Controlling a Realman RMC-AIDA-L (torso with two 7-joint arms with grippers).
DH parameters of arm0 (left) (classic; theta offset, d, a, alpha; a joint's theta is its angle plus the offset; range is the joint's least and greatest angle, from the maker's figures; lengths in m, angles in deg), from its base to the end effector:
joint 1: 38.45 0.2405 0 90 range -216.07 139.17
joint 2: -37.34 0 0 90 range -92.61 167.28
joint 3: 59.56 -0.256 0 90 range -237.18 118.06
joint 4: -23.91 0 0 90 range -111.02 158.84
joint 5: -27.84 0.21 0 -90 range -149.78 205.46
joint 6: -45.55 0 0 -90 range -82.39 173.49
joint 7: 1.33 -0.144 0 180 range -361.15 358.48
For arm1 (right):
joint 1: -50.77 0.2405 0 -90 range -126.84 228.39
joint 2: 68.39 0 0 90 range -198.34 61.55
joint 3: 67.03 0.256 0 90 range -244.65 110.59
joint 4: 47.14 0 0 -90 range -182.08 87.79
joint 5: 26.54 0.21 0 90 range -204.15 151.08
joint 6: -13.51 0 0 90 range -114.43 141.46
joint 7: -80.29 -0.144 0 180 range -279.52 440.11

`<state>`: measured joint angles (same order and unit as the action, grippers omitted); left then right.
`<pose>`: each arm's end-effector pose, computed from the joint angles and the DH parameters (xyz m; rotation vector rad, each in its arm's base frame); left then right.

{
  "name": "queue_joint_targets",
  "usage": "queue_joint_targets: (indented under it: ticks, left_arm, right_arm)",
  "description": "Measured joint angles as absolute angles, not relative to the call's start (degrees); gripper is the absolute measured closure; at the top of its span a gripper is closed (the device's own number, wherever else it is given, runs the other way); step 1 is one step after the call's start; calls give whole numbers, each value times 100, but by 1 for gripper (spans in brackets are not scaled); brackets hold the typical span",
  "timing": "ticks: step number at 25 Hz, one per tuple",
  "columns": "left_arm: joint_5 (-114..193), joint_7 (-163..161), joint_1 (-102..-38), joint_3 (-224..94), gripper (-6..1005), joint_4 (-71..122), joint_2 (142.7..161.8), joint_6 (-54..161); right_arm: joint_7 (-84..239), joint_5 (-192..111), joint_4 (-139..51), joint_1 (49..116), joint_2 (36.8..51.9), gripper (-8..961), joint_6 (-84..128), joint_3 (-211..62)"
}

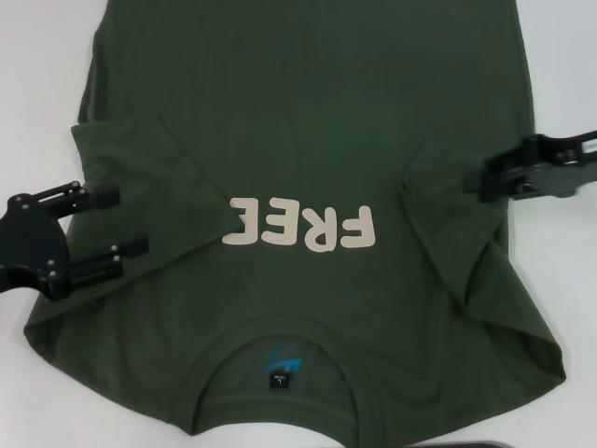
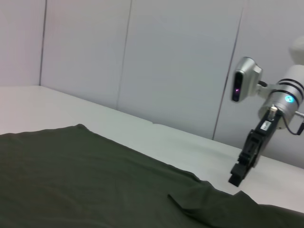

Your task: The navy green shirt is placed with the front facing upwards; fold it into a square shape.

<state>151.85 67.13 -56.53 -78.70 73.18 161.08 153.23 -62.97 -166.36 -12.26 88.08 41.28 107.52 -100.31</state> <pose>-0.3112 0.2408 0.0344 -2.6069 -0.5659 -0.7767 0.2984 0.3415 0.0492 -2.2268 2.0883 0.2498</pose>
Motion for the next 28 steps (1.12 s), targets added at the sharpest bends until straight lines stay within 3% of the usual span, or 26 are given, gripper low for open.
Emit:
queue_joint_targets:
  ticks: [5,18,23,28]
  left_arm:
    - [15170,6726,-5653,-7840,296,7321,16108,15360]
    - [15166,6709,-5691,-7801,296,7322,16115,15331]
    - [15166,6703,-5677,-7792,296,7322,16119,15326]
    - [15168,6709,-5682,-7792,295,7322,16117,15330]
  right_arm:
    - [-6467,-16640,-1221,8688,3953,586,10730,-9990]
    - [-6557,-16723,-1309,8780,4179,588,10393,-10419]
    - [-6630,-16730,-1265,8815,4176,588,10389,-10537]
    - [-6697,-16734,-1178,8804,4063,588,10442,-10589]
